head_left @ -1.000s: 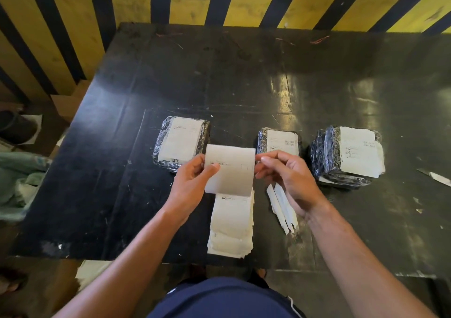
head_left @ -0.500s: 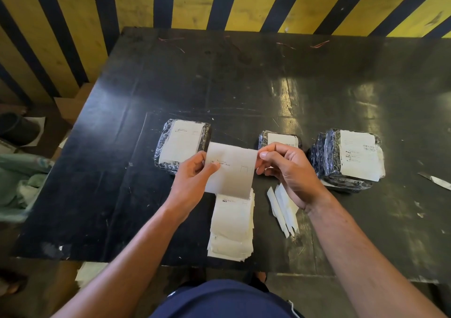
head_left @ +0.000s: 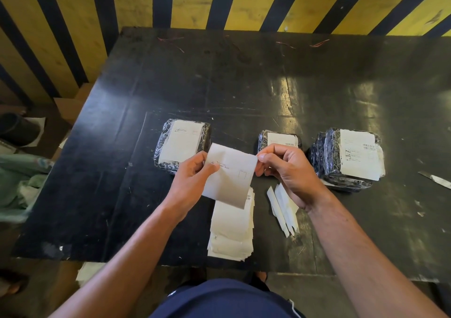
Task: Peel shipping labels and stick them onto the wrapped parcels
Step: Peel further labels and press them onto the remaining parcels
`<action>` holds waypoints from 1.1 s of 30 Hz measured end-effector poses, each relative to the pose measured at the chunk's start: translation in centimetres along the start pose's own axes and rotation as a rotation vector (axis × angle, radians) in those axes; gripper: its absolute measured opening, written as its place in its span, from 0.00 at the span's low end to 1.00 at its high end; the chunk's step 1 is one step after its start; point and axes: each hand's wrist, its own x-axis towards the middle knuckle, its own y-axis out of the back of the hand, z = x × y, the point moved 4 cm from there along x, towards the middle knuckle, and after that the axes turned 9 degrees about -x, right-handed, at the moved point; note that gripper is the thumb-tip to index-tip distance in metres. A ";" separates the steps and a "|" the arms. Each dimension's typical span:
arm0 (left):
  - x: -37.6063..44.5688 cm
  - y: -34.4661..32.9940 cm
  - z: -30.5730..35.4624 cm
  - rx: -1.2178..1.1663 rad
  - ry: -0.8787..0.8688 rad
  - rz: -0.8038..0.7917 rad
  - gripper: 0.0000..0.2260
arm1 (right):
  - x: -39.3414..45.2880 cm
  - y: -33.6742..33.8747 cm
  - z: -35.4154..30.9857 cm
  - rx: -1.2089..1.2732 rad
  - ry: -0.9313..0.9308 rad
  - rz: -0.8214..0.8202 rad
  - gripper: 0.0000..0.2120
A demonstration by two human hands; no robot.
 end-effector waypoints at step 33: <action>-1.3 -1.9 -1.0 -0.313 0.005 0.070 0.04 | -1.4 -3.6 2.5 0.159 -0.148 0.150 0.16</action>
